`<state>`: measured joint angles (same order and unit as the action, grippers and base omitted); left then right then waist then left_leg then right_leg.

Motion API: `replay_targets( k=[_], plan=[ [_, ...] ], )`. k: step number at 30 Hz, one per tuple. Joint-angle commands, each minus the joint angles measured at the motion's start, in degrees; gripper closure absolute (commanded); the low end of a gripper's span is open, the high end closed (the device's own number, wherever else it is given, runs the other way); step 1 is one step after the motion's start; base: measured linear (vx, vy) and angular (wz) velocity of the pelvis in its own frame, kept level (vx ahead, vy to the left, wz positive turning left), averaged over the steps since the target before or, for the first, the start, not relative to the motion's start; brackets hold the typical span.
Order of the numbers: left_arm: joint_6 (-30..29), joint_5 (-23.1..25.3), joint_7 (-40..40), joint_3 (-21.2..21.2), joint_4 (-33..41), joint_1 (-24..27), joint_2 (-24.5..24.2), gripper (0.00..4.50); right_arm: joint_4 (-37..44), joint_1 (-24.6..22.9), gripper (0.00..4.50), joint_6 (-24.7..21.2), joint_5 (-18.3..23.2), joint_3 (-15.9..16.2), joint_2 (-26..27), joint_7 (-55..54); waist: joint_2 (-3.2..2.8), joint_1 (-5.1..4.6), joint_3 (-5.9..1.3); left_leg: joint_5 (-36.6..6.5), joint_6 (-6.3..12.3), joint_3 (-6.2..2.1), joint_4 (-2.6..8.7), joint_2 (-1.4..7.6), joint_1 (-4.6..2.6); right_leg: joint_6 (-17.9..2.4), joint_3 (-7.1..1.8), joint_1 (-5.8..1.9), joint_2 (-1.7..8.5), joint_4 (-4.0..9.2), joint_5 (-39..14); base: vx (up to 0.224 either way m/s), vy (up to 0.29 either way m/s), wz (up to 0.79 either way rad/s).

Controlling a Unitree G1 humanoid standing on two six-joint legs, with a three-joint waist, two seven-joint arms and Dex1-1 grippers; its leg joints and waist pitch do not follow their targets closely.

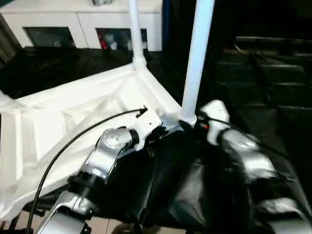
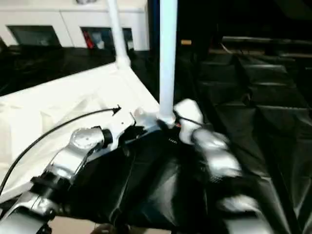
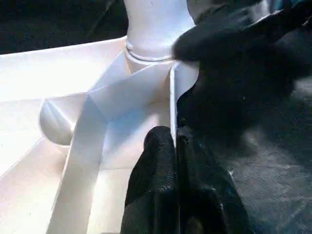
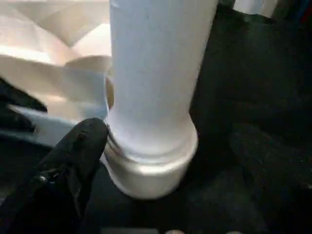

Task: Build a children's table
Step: Rotate table base

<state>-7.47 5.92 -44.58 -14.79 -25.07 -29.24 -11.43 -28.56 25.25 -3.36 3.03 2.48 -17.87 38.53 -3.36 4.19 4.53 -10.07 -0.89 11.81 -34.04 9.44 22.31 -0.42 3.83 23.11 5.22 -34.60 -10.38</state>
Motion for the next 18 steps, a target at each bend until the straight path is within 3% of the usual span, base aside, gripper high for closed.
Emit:
replay_targets(
  k=[1, 3, 11, 12, 15, 18],
  plan=[
    [3.8, -2.9, -1.8, 0.2, 2.3, 0.5, 0.0, 4.5, 0.3, -1.0, 0.04, -0.5, 0.3, -1.9, -1.8, 0.6, 0.93, 0.09, -5.01, -10.0, 5.15, -1.81, 3.3, 3.73, -1.28, -14.6, -2.71, -2.93, 3.8, 3.96, -8.6, 0.0, 0.0, 0.0],
    [4.2, -3.1, -2.7, 0.1, 2.4, 0.6, -0.3, 4.5, 1.4, -1.9, 0.04, -0.9, 2.2, -3.1, -3.6, 2.5, 1.2, 0.25, -5.06, -9.4, 5.41, -1.85, 3.27, 3.71, -1.09, -14.6, -2.69, -3.0, 3.84, 3.87, -8.7, 0.0, 0.0, 0.0],
    [4.9, -3.3, -3.3, 0.3, 2.0, 0.2, -0.7, 4.5, 7.5, -4.3, 0.04, -3.2, 6.6, -3.9, -6.2, 8.5, 1.09, 0.85, -5.01, -10.0, 5.51, -1.85, 3.07, 3.7, -1.16, -13.7, -2.58, -2.78, 3.73, 4.06, -11.6, 0.0, 0.0, 0.0],
    [5.2, -2.9, -1.9, 0.8, 1.4, -0.1, -0.3, 4.22, 12.3, -6.3, 0.01, -5.4, 8.9, -2.6, -7.9, 13.1, 1.0, 0.93, -5.02, -10.0, 5.61, -1.94, 3.09, 3.75, -1.07, -13.6, -2.59, -2.87, 3.75, 3.94, -11.4, 0.0, 0.0, 0.0],
    [4.4, -3.0, -1.1, 1.5, 1.4, -0.3, -0.2, 4.22, 16.9, -8.3, 0.01, -7.4, 10.8, -0.8, -9.6, 17.4, 1.13, 1.21, -5.15, -8.9, 6.79, -2.11, 3.06, 3.88, -0.73, -13.2, -2.47, -3.03, 3.75, 3.67, -9.7, 0.0, 0.0, 0.0],
    [2.1, -5.4, -2.7, 2.6, 3.6, -0.1, -0.3, 3.86, 19.1, -9.0, 0.0, -8.7, 11.6, 0.1, -10.0, 19.0, 0.76, 1.37, -5.04, -10.5, 5.78, -2.13, 3.12, 3.97, -0.94, -14.0, -2.42, -2.79, 3.88, 3.89, -11.6, 0.0, 0.0, 0.0]
  ],
)
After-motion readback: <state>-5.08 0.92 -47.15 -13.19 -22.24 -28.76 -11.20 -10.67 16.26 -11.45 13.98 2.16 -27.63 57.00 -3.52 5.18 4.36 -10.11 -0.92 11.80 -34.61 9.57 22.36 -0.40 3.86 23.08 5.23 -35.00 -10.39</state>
